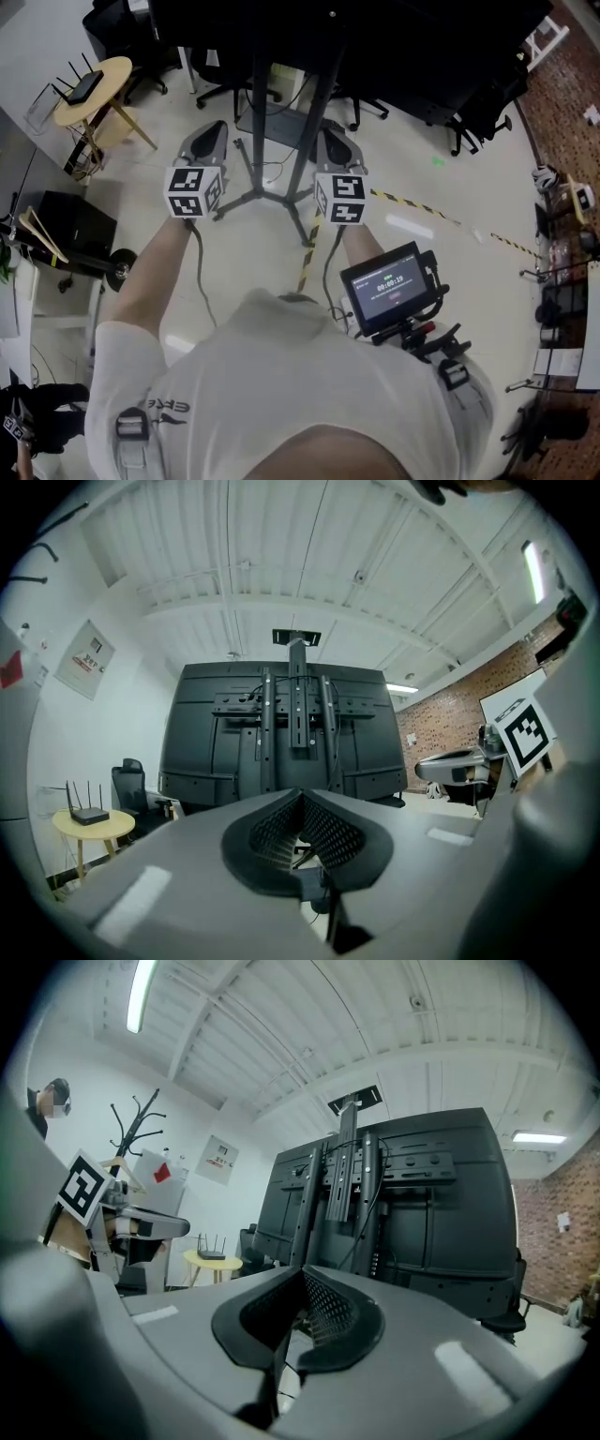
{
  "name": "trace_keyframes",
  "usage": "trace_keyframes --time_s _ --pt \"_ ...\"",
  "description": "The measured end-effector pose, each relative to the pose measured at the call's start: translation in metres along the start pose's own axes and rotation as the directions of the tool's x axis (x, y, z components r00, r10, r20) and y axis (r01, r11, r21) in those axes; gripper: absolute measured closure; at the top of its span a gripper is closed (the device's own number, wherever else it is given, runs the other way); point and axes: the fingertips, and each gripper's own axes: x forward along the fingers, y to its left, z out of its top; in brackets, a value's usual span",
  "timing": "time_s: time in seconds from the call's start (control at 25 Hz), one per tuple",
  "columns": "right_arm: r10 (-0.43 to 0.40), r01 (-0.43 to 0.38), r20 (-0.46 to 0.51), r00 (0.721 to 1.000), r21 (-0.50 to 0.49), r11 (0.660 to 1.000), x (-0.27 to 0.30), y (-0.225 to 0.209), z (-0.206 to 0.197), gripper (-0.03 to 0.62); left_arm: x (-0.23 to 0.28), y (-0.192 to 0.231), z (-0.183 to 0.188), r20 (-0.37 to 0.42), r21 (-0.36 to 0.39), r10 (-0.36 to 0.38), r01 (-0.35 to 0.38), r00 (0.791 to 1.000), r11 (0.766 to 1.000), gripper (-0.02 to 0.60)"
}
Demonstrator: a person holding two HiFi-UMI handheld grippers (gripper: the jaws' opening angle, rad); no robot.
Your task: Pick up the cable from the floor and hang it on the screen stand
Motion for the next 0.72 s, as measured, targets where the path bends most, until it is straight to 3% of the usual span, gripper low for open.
trace_keyframes --time_s 0.4,0.72 --pt "0.062 -0.060 -0.049 0.997 0.036 0.998 -0.028 -0.010 -0.043 0.582 -0.026 -0.034 -0.036 -0.046 -0.027 0.051 -0.052 0.998 0.998 0.578" --pt "0.079 -0.071 -0.087 0.993 0.086 0.994 -0.045 -0.014 -0.083 0.582 -0.050 -0.035 -0.073 -0.096 -0.022 0.113 -0.116 0.989 0.993 0.578"
